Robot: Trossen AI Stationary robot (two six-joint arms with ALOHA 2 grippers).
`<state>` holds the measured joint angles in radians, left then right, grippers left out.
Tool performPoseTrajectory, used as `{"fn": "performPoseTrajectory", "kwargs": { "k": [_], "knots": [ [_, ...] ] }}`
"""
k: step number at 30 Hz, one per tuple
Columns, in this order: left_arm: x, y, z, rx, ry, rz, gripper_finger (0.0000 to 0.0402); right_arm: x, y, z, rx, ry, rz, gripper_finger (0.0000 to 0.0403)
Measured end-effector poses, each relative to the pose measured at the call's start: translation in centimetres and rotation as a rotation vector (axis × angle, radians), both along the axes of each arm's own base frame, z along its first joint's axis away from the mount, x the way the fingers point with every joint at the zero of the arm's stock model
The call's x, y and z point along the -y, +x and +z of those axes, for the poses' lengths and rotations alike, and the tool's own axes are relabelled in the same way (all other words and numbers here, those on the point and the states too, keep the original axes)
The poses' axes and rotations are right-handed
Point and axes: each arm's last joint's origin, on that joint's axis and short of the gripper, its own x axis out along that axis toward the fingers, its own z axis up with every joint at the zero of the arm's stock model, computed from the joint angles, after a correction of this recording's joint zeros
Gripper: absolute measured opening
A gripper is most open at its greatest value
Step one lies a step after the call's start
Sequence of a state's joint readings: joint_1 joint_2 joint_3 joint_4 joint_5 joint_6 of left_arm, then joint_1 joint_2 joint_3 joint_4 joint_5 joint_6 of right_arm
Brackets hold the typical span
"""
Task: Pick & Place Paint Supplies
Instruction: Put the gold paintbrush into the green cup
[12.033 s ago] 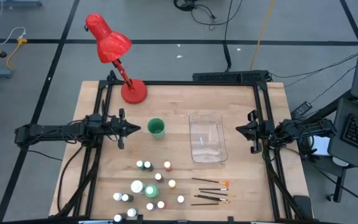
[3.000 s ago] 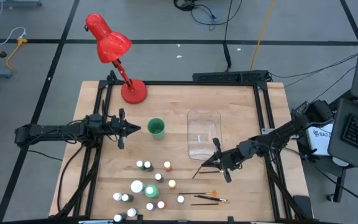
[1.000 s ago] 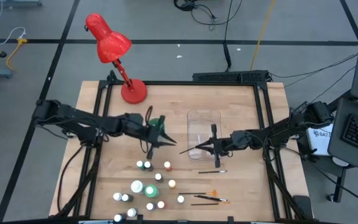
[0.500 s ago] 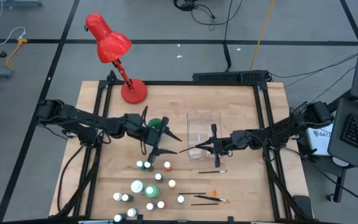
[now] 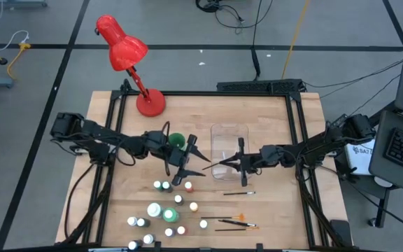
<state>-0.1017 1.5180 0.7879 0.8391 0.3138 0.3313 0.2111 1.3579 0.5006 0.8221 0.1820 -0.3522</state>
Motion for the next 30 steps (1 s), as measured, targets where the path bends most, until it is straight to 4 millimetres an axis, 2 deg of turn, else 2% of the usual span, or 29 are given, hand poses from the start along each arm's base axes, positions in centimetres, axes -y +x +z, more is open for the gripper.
{"fn": "performPoseTrajectory", "kwargs": {
  "k": [24, 27, 30],
  "knots": [
    [0.27, -0.03, 0.84, 0.047, -0.056, 0.014, 0.0233, 0.25, -0.06, 0.01, 0.017, 0.001, -0.009, 0.0000],
    [0.26, -0.02, 0.84, 0.046, -0.056, 0.017, 0.0215, 0.25, -0.06, 0.00, 0.016, 0.001, -0.009, 0.0000],
    [0.27, -0.03, 0.84, 0.047, -0.055, 0.017, 0.0179, 0.25, -0.06, 0.00, 0.016, 0.001, -0.009, 0.0000]
  ]
}}
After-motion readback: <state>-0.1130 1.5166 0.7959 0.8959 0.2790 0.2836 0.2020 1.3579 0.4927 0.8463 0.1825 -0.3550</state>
